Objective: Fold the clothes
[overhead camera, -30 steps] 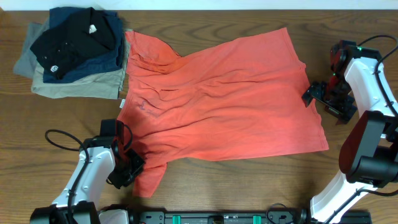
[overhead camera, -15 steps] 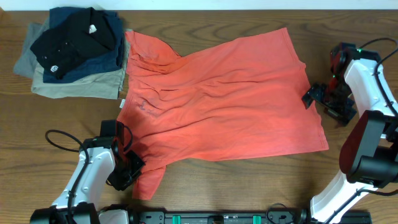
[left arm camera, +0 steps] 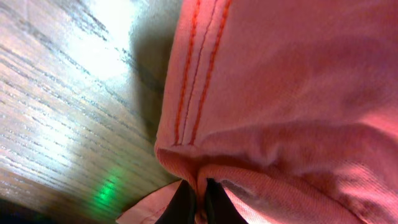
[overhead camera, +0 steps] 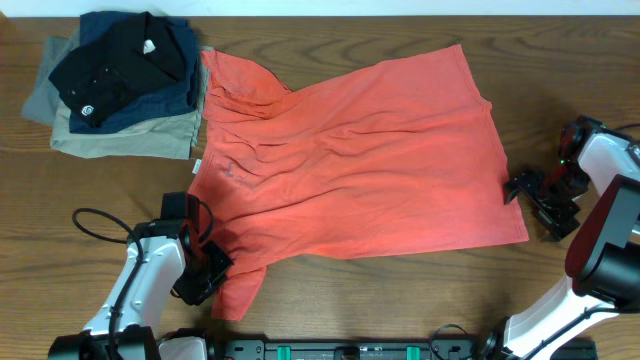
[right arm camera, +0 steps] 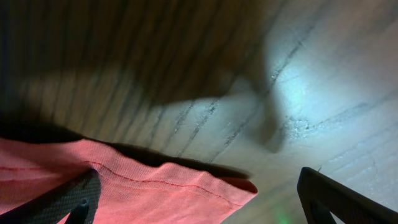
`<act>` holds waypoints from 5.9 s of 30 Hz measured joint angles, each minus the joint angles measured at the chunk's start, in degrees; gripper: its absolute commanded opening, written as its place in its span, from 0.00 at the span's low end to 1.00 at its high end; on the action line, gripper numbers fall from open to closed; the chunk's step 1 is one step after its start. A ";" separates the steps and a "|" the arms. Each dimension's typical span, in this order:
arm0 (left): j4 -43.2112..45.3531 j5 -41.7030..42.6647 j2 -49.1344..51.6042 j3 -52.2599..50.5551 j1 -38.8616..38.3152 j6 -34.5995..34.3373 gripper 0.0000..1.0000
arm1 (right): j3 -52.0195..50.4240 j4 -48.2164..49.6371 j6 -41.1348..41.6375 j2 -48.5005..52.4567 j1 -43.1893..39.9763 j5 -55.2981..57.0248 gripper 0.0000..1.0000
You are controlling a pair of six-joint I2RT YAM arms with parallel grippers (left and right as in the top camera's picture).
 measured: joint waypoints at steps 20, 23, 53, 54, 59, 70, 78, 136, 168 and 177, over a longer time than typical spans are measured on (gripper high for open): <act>0.20 0.00 0.00 0.00 0.00 0.00 0.06 | -2.73 -4.81 -2.32 -18.78 0.11 2.64 0.99; 0.20 0.00 0.00 0.00 0.00 0.00 0.06 | -3.63 -3.91 -2.54 -20.26 0.15 2.60 0.99; -0.02 0.00 0.00 0.00 0.00 0.00 0.06 | -24.06 17.79 -1.92 -19.87 0.20 2.84 0.26; -0.02 0.00 0.00 0.00 0.00 0.00 0.06 | -24.06 17.86 -1.70 -19.87 0.22 2.95 0.20; -0.02 0.00 0.00 0.00 0.00 0.00 0.06 | -24.09 18.43 -1.81 -19.87 0.22 3.04 0.01; -0.98 0.04 -0.55 0.13 0.00 1.14 0.06 | -24.09 19.23 -0.96 -19.87 0.20 3.10 0.01; -6.51 2.10 -6.40 3.34 0.00 3.89 0.06 | -24.09 17.31 -0.92 -20.39 0.11 3.13 0.01; -19.39 -5.01 -28.44 41.20 -5.92 8.35 0.06 | 4.11 -2.60 -9.01 -41.42 -1.95 -4.76 0.01; -7.13 -6.03 -2.93 88.04 -6.03 18.93 0.06 | 53.83 -4.98 -13.22 -33.24 -3.61 -13.70 0.01; -20.35 -4.61 11.28 82.82 -6.10 18.84 0.06 | 52.19 -9.86 -15.45 -26.01 -3.61 -13.70 0.01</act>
